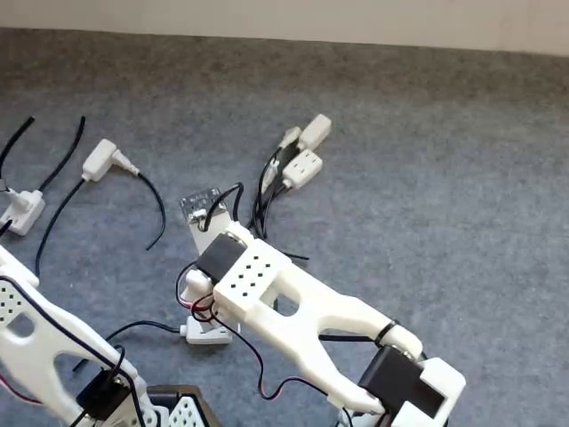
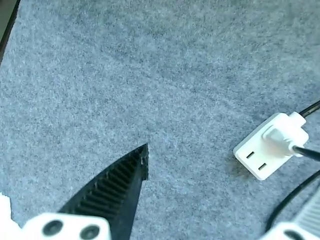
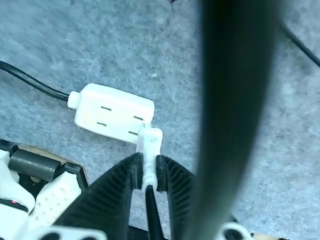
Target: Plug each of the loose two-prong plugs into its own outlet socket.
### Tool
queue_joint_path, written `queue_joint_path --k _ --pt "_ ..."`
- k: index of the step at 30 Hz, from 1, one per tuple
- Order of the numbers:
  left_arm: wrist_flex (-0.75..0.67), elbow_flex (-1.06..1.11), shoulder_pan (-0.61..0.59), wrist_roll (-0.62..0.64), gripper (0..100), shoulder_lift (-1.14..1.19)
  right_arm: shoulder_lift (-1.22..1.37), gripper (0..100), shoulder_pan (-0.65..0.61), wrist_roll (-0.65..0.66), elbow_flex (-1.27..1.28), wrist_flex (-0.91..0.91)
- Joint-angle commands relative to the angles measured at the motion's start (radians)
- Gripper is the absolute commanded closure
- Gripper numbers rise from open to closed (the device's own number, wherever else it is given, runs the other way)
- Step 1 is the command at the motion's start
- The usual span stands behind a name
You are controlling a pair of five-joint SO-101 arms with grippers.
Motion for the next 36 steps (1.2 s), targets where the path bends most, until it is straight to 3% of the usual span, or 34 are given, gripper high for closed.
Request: queue_joint_path --k 1,17,29,36 --pt "-0.012 -0.05 -0.001 -0.008 53 -0.021 -0.008 99.3 0.015 -0.009 -0.007 0.008" --pt "-0.014 -0.05 0.001 -0.008 53 -0.019 -0.01 99.3 -0.033 -0.009 -0.099 0.05" --pt "-0.014 -0.05 0.001 -0.008 53 -0.019 0.004 99.3 -0.033 -0.009 -0.088 -0.065" --pt "-0.014 -0.05 0.001 -0.008 53 -0.019 0.122 99.3 -0.033 -0.011 -0.097 0.004"
